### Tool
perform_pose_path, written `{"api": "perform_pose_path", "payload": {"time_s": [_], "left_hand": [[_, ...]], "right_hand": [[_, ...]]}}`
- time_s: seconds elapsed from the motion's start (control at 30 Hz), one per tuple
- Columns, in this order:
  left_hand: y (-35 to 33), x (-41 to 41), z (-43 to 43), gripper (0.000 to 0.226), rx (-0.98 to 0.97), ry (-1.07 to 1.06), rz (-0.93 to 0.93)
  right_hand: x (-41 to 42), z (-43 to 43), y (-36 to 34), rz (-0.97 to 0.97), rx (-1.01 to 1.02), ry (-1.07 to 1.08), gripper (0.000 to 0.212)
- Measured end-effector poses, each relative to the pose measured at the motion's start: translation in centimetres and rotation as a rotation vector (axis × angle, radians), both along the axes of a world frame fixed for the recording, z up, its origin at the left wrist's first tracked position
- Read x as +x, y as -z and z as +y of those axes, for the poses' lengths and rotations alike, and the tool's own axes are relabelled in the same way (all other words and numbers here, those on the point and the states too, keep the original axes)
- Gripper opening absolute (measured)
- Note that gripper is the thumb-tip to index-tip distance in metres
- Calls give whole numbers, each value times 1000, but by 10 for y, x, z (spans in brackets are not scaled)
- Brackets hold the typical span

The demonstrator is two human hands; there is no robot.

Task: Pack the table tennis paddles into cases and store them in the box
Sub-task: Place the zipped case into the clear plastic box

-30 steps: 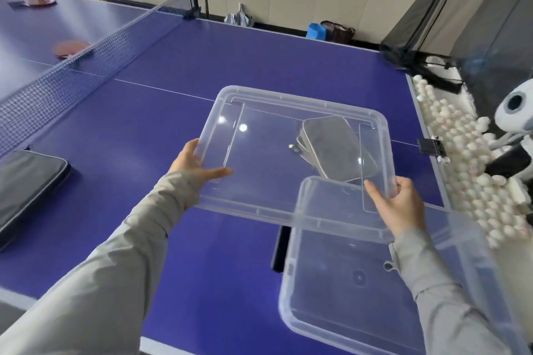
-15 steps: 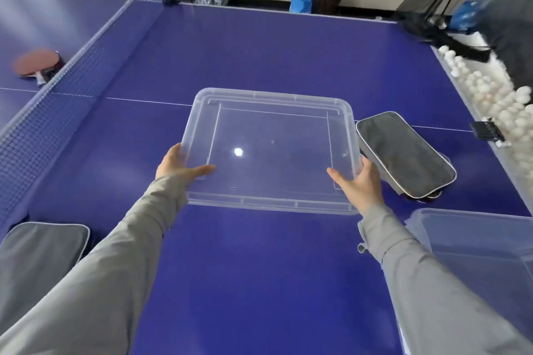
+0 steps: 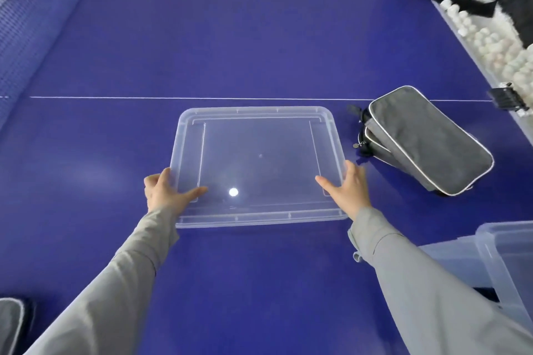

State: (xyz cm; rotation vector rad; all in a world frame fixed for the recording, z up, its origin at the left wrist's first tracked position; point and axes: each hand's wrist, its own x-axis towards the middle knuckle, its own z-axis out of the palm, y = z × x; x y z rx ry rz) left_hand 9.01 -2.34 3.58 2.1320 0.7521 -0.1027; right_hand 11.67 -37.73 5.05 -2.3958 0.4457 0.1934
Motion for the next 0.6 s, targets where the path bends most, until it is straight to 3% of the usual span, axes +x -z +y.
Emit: {"api": "perform_pose_path", "payload": {"time_s": [0.3, 0.6], "left_hand": [[14, 4, -2, 84, 88, 13, -14], [17, 0, -4, 90, 155, 13, -30]], "right_hand": [[3, 0, 19, -97, -239, 4, 81], [0, -1, 22, -86, -250, -17, 81]]}}
